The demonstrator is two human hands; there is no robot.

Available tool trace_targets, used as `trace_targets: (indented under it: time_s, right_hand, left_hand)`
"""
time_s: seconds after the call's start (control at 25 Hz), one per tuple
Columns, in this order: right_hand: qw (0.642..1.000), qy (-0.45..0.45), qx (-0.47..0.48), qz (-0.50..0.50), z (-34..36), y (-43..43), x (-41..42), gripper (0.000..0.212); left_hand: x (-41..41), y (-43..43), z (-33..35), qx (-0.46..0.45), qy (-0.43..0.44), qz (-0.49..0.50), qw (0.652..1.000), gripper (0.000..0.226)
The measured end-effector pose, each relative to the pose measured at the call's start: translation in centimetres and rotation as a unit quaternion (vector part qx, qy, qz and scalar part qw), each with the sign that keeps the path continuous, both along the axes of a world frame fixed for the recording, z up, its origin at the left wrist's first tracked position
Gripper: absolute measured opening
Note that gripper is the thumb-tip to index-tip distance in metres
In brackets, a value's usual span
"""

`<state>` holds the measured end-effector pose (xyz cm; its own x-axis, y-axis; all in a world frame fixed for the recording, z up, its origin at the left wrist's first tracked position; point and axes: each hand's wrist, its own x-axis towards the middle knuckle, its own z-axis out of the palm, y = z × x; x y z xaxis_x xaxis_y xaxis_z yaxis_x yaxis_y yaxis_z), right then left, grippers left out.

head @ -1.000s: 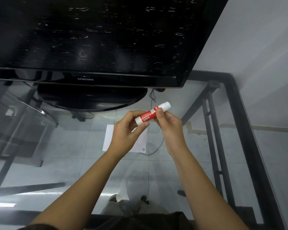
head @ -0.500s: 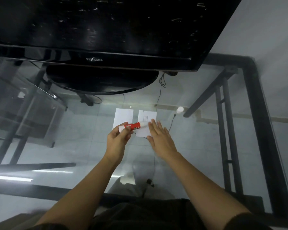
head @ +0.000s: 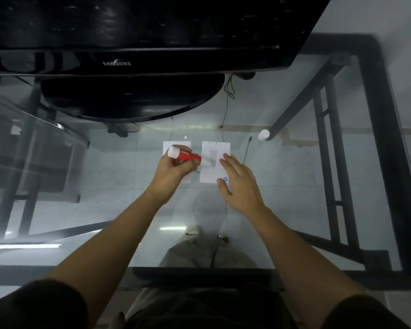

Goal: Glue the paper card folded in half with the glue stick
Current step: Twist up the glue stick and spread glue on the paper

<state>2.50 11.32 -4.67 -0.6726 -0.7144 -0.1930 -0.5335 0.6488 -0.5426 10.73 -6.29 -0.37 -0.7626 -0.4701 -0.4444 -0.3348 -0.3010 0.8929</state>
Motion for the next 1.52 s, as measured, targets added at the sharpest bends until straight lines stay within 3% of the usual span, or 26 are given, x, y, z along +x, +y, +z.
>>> trace_targets:
  time_s: [0.12, 0.32, 0.48, 0.72, 0.84, 1.04, 1.24, 1.36, 1.52]
  right_hand:
    - [1.0, 0.015, -0.011, -0.013, -0.3, 0.1, 0.1, 0.053]
    - [1.0, 0.018, -0.01, -0.015, -0.8, 0.1, 0.2, 0.055]
    - [0.999, 0.02, -0.024, -0.017, -0.9, 0.1, 0.1, 0.055]
    - [0.998, 0.011, -0.042, -0.033, -0.8, 0.0, 0.1, 0.056]
    - [0.997, -0.018, -0.056, -0.052, -0.6, -0.2, -0.1, 0.058]
    - [0.995, -0.052, -0.059, -0.059, -0.4, -0.3, -0.5, 0.059]
    - [0.995, -0.059, -0.067, -0.053, -0.1, -0.3, -0.6, 0.058]
    - [0.996, -0.052, -0.046, -0.05, 0.2, -0.3, -0.6, 0.059]
    - [0.999, -0.01, 0.001, -0.047, 0.5, -0.3, -0.8, 0.063]
  left_hand:
    - [1.3, -0.4, -0.2, -0.258, -0.009, -0.169, 0.951, 0.023]
    - [1.5, -0.1, -0.5, -0.41, 0.027, -0.258, 0.875, 0.026]
    - [-1.2, -1.2, 0.0, -0.416, 0.038, -0.304, 0.856, 0.023]
    - [-6.1, -3.7, 0.5, -0.443, 0.012, -0.24, 0.864, 0.019]
    - [-4.2, -2.8, 0.4, -0.401, 0.019, -0.235, 0.885, 0.018]
    - [-1.1, -0.2, 0.0, -0.402, 0.04, -0.308, 0.861, 0.02]
    - [-5.9, -2.1, 0.0, -0.447, 0.026, -0.261, 0.855, 0.02]
    - [-6.1, -1.9, -0.2, -0.434, 0.027, -0.201, 0.878, 0.018]
    - [-2.0, 0.2, -0.2, -0.405, 0.046, -0.255, 0.877, 0.019]
